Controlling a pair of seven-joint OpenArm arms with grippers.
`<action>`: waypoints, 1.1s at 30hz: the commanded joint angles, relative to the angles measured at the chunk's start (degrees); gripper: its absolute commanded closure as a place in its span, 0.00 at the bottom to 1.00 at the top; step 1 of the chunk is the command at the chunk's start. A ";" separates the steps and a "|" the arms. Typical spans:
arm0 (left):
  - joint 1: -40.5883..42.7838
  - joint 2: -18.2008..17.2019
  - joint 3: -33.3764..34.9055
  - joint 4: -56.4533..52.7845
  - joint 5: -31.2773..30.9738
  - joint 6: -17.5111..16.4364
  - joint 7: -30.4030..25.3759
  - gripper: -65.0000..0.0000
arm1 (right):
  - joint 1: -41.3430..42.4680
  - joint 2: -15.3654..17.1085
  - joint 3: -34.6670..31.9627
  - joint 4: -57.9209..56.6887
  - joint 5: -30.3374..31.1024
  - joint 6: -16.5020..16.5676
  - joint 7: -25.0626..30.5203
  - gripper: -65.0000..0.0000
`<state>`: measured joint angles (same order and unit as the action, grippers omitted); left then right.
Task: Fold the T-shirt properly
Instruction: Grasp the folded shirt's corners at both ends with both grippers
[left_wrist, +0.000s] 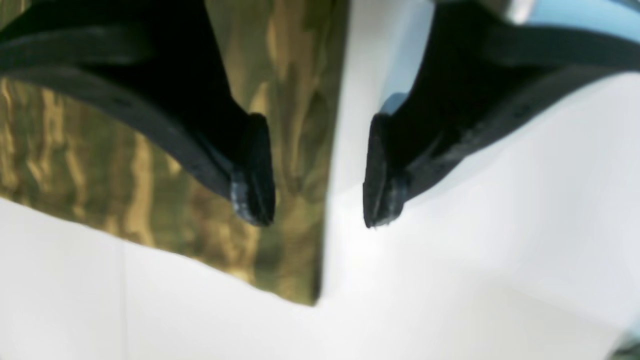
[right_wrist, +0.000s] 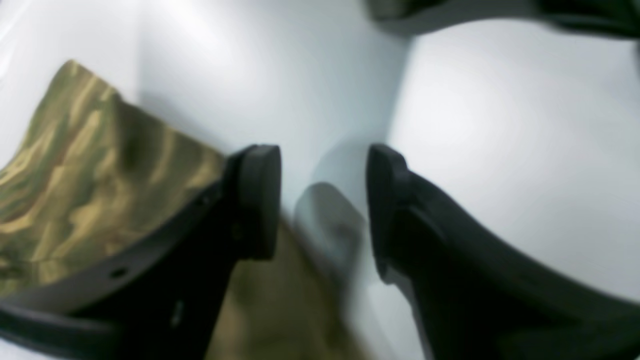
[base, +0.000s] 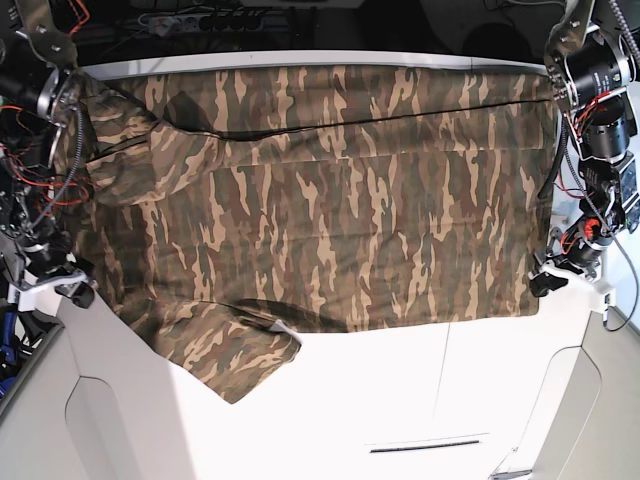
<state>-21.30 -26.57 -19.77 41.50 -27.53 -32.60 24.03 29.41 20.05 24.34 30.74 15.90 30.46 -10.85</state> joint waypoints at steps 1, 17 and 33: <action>-0.92 -0.24 0.00 0.42 -0.07 -0.20 0.22 0.51 | 1.55 -0.22 0.00 0.85 0.37 0.66 0.85 0.57; -0.92 1.95 0.00 0.42 -0.09 -0.22 1.07 0.56 | 1.68 -5.73 0.00 1.16 -3.10 0.83 3.41 0.73; -4.42 0.13 -0.02 1.60 -7.56 -7.40 6.27 1.00 | 1.64 -5.75 0.00 6.16 -3.28 2.99 -2.01 1.00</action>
<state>-23.83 -25.15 -19.62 41.91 -34.20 -38.70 31.42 29.21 13.61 24.34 35.73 11.55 32.62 -14.66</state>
